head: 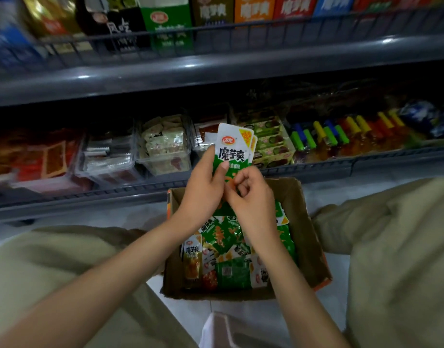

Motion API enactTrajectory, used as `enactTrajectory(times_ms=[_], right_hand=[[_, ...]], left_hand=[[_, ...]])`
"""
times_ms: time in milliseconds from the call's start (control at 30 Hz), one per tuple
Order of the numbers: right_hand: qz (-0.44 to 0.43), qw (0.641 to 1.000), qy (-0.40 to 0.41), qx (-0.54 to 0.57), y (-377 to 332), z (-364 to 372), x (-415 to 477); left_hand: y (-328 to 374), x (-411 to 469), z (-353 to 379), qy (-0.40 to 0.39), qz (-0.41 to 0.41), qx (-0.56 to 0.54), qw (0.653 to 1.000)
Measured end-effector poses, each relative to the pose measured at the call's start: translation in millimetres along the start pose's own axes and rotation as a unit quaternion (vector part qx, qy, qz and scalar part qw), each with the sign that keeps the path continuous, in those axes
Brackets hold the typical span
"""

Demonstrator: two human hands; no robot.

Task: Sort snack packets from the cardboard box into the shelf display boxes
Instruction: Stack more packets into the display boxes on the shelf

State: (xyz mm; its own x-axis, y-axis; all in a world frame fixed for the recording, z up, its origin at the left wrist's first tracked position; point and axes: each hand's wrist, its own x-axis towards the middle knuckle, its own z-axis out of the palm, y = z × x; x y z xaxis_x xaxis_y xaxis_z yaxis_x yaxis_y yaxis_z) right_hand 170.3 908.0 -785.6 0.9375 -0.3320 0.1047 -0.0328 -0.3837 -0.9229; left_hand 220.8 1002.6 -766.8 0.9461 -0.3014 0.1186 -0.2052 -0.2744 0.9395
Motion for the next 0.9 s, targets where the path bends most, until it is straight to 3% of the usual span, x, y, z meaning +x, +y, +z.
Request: enactTrajectory(times_ms=[200,333,500,633,767,900], right_hand=[[0.04,0.966,0.091,0.239,-6.5,-0.2,6.7],[0.067,0.97,0.087,0.218,-7.8,-2.2,14.8],[0.001,0.989,0.013,0.144,-53.2,-1.9,64.2],[-0.089,0.981,-0.077,0.153,-99.6,-16.9,103.0],[-0.029,0.955,-0.192,0.226,-129.7,-19.2,118.2],[-0.024,0.944,-0.218,0.246,-140.0,-7.0,122.8]], left_hand=[[9.3,17.9,-2.0,-0.023,0.064,0.04,0.997],[14.2,21.8,-0.2,-0.026,0.105,0.071,0.992],[30.2,30.6,-16.0,0.041,0.185,0.016,0.982],[43.4,54.5,-50.2,0.117,0.207,0.055,0.97],[52.3,65.5,-74.8,0.151,0.224,0.145,0.952],[55.8,77.3,-89.0,0.185,0.247,0.193,0.931]])
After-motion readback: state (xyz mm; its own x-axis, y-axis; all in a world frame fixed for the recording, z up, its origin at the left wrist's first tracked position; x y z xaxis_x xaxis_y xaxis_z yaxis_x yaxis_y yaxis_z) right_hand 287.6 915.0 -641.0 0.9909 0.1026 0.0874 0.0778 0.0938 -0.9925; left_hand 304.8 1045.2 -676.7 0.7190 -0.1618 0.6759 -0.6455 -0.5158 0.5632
